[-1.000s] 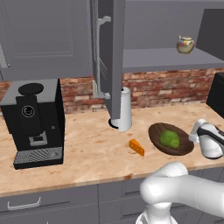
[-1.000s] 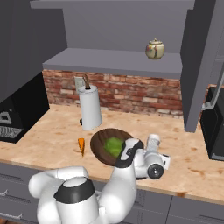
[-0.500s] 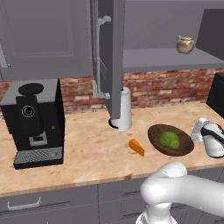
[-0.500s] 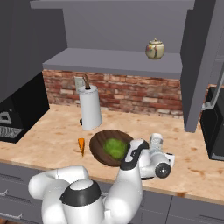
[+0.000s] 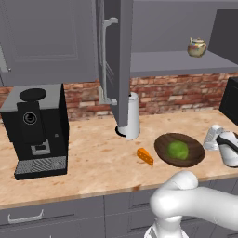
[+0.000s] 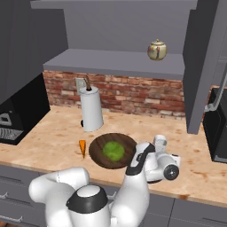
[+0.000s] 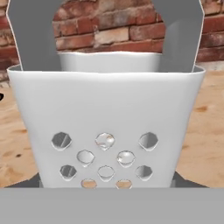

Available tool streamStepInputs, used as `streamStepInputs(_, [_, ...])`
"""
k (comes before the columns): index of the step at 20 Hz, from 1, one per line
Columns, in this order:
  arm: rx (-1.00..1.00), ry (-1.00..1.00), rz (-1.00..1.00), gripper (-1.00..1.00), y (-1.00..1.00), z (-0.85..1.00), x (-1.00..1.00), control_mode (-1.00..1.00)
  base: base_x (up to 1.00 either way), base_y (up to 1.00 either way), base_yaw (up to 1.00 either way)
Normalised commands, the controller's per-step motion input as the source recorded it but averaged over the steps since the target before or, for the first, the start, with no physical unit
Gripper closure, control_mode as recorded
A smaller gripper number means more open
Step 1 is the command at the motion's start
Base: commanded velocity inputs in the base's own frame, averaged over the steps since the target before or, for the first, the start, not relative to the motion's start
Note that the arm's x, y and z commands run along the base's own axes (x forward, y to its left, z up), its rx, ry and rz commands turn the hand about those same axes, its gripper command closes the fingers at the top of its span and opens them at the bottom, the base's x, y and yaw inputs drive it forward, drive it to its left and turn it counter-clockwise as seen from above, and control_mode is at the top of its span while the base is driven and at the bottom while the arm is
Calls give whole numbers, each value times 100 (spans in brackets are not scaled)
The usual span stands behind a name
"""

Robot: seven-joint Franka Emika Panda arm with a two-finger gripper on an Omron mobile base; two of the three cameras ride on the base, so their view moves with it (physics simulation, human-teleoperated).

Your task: Pick the cheese from the fridge and the cheese grater from the cabinet and place them next to the salad bowl.

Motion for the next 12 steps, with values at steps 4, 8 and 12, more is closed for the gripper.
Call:
streamStepInputs(4, [0, 0, 4, 100, 9, -25, 10, -100, 0, 0, 0])
streamStepInputs(8, [0, 0, 4, 100, 7, -39, 4, -100, 0, 0, 0])
streamStepInputs(12, [0, 0, 1, 100, 18, -45, -13, -100, 0, 0, 0])
